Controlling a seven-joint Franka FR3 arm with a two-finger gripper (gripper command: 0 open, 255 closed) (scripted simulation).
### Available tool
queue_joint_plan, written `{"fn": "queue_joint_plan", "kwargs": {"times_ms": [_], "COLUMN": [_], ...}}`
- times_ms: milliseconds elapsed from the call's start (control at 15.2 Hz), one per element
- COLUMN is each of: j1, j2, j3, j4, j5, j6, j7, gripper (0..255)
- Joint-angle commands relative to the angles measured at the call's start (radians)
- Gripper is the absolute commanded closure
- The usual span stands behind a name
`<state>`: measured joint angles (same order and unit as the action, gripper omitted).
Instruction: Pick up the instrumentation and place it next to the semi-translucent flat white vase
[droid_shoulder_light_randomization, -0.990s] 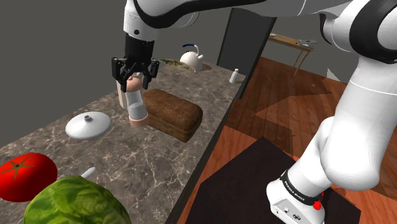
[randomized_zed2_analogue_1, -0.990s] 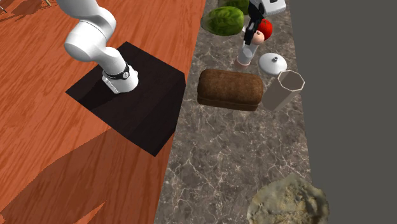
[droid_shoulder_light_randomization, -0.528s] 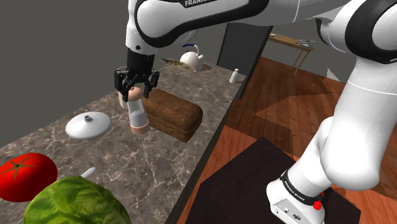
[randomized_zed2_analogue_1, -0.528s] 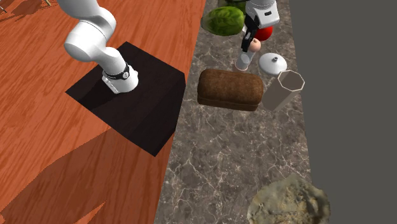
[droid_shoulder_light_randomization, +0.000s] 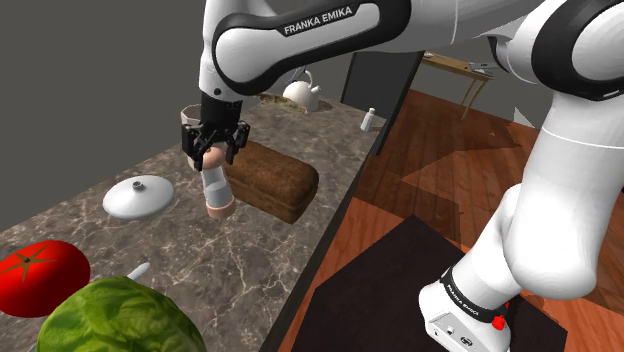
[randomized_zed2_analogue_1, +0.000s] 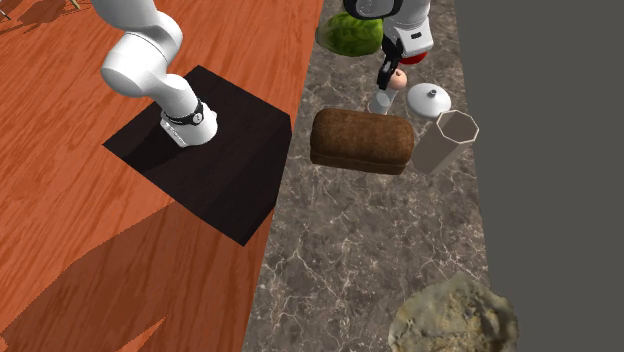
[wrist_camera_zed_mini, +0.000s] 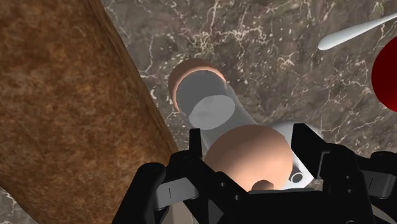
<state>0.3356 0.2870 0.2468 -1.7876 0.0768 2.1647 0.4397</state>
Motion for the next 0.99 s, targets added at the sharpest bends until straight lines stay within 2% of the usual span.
{"fn": "queue_joint_plan", "kwargs": {"times_ms": [0,198,264,594,858,924], "j1": [0.0,0.0,0.0,0.0,-0.013,-0.012], "j2": [0.0,0.0,0.0,0.0,-0.052,-0.052], "j3": [0.0,0.0,0.0,0.0,-0.001,-0.001], "j4": [-0.001,-0.001,-0.001,-0.001,0.056,0.056], "j5": [0.0,0.0,0.0,0.0,0.01,0.01], "j6": [0.002,0.002,0.002,0.002,-0.108,-0.108], "j7": [-0.001,-0.001,-0.001,-0.001,-0.007,-0.007], "gripper": [255,255,0,0,0,0]}}
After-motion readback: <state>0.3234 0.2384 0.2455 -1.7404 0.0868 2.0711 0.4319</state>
